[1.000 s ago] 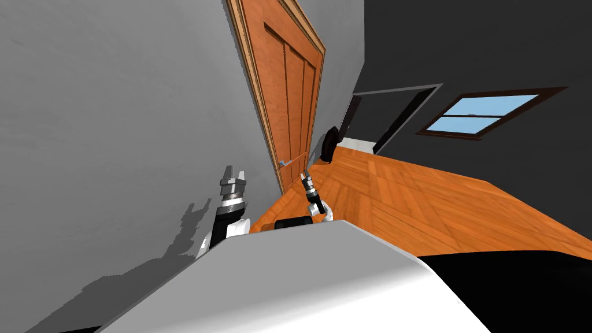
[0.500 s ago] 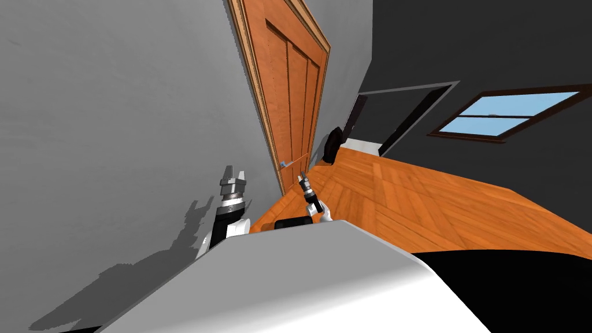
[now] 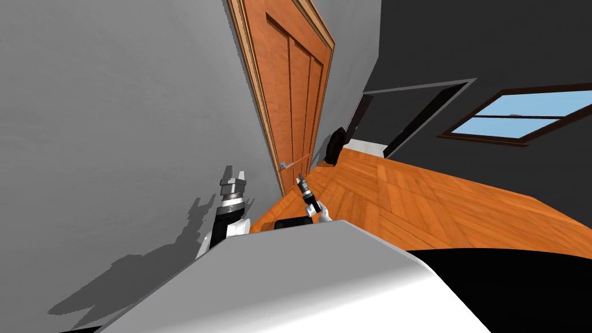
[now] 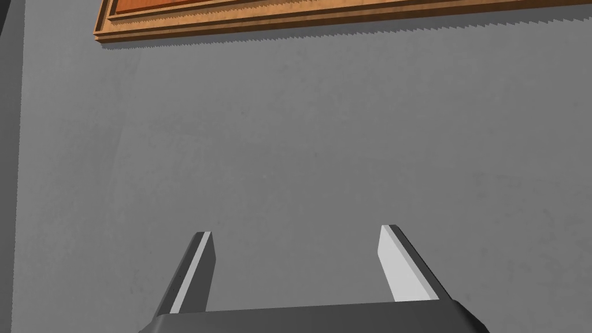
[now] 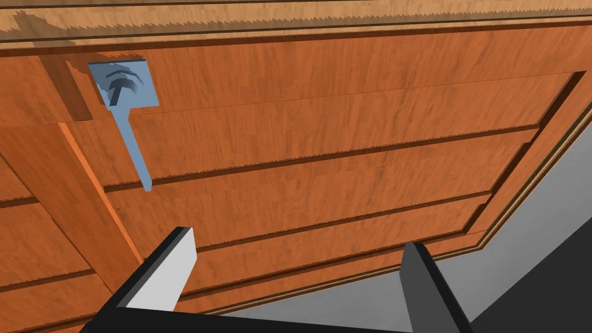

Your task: Pull the door open

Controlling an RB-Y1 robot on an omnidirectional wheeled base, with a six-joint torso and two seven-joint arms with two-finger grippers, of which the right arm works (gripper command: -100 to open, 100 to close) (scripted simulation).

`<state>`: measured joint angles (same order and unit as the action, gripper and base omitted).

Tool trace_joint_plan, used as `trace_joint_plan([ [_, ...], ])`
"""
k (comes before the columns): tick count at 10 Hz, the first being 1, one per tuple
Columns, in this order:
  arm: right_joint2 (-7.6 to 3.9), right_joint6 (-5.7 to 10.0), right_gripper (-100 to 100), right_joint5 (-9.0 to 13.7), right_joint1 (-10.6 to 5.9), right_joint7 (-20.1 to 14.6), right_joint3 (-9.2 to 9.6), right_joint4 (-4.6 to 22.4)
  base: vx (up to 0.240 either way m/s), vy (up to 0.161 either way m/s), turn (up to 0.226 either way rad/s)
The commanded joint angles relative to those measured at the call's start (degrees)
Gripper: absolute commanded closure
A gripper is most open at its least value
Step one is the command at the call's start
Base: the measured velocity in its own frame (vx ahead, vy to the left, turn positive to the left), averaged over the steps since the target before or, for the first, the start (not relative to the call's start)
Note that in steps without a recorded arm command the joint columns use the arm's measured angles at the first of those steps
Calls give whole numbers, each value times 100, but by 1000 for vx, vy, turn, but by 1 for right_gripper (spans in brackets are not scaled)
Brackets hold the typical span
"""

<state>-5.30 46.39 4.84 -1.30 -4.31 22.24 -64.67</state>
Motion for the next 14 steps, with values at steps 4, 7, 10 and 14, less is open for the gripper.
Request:
trace_joint_plan([
  [4, -16, 128, -100, 112, -342, -91, 237, 755, 59, -40, 75],
  [7, -19, 194, -100, 174, -540, -139, 365, 1223, 56, -38, 63],
  [10, -19, 257, -100, 233, -727, -185, 486, 1674, 59, -48, 61],
  [14, -17, 347, -100, 317, -995, -250, 659, 2208, 61, -40, 69],
])
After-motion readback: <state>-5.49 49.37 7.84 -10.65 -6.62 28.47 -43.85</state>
